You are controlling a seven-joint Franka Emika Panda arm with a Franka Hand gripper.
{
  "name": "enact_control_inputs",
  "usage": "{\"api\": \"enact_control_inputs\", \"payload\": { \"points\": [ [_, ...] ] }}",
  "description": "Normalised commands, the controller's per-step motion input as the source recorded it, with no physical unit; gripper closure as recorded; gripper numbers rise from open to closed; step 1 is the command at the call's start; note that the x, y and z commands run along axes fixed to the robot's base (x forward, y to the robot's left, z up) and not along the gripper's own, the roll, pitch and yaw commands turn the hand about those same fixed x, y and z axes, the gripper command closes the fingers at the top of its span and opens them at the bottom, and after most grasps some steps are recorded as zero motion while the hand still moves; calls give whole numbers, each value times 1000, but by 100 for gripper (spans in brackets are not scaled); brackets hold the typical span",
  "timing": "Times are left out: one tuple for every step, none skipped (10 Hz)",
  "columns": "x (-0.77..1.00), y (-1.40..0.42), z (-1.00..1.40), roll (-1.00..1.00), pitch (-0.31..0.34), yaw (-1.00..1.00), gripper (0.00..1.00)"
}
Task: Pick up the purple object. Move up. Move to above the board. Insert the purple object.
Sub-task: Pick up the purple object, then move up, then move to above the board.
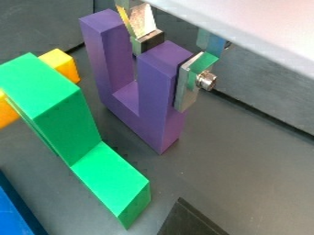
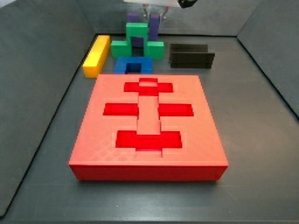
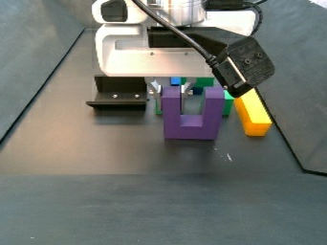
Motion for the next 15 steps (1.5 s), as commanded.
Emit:
{"api": "enact_control_inputs", "payload": {
  "points": [
    [0,0,0,0,0,0,100],
    [0,0,0,0,0,0,100],
    [0,0,833,0,0,0,100],
    [-31,-58,803,1,26,34,100],
    [-68,-54,604,16,42,34,100],
    [-36,-25,301,53,19,26,100],
    [0,0,1400,0,0,0,100],
    [-12,3,1400,-6,16,-7,100],
    [-29,-3,1400,13,35,-1,100],
    [20,6,1400,15,34,2,100],
    [49,18,1400,-7,84,0,100],
    [30,10,813,0,93,0,100],
    [-103,-1400,163,3,148,305,100],
    [-104,-1400,115,40,107,271,100],
    [-117,-1400,126,63,25,184,100]
  ]
}}
